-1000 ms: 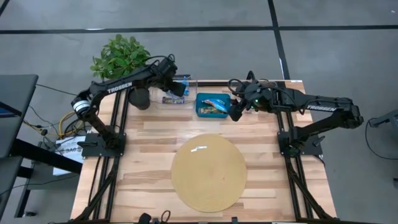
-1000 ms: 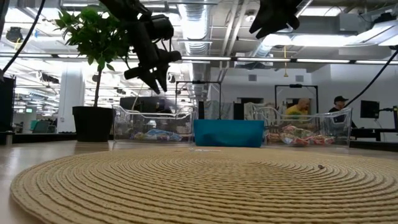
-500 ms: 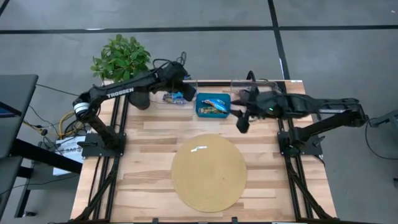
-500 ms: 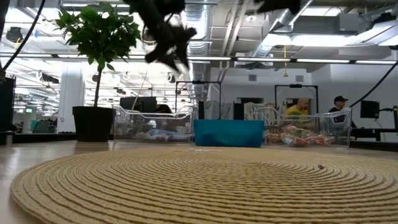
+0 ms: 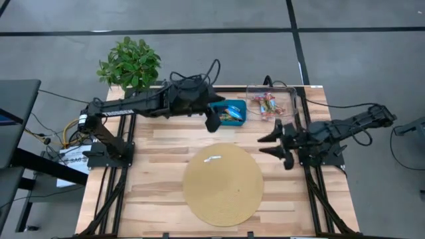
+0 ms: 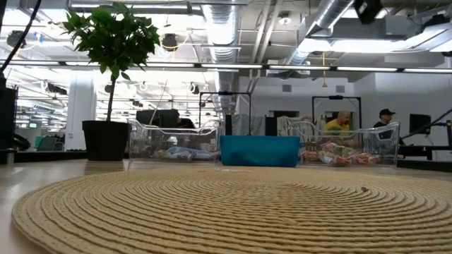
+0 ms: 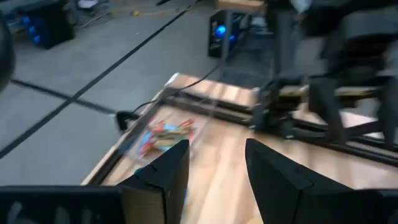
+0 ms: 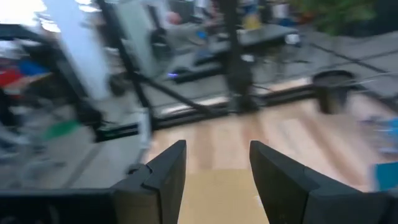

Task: Pick and place Granola Bars by type
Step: Return to Home Position

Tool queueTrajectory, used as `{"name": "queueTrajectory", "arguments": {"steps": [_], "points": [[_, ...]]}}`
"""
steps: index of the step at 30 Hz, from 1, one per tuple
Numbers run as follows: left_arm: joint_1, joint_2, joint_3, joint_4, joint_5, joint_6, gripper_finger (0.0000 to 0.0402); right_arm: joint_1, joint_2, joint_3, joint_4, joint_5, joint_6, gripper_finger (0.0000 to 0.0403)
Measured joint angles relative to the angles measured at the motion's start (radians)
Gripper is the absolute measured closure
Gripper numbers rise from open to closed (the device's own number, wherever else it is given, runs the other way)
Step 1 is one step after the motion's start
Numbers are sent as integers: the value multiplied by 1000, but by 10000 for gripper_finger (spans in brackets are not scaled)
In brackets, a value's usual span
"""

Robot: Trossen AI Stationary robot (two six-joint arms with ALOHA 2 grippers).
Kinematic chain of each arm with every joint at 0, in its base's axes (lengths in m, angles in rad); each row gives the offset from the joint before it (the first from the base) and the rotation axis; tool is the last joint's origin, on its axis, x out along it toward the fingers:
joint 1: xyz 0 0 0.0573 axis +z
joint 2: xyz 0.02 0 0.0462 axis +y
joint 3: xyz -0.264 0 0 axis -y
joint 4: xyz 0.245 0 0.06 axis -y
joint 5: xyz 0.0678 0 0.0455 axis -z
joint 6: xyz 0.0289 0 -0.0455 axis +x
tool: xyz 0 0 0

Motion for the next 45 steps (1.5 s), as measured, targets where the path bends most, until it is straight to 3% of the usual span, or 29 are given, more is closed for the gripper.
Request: {"name": "queueTrajectory", "arguments": {"steps": [5, 14, 17, 28, 39, 45], "points": [[-52, 0, 11, -3, -4, -44, 251, 13, -108, -174, 146, -130, 30, 234], [-81, 0, 12, -17, -82, -178, 252, 8, -230, -465, 504, -150, 4, 234], [-86, 0, 12, -17, -83, -208, 252, -19, -252, -501, 528, -167, -4, 234], [-113, 0, 12, -4, -161, -221, 251, -156, -310, -557, 504, -303, -51, 234], [-126, 0, 12, -5, -182, -221, 251, -212, -466, -557, 144, -289, -76, 234], [-126, 1, 12, -6, -183, -221, 251, -210, -594, -557, 24, -218, -83, 234]]}}
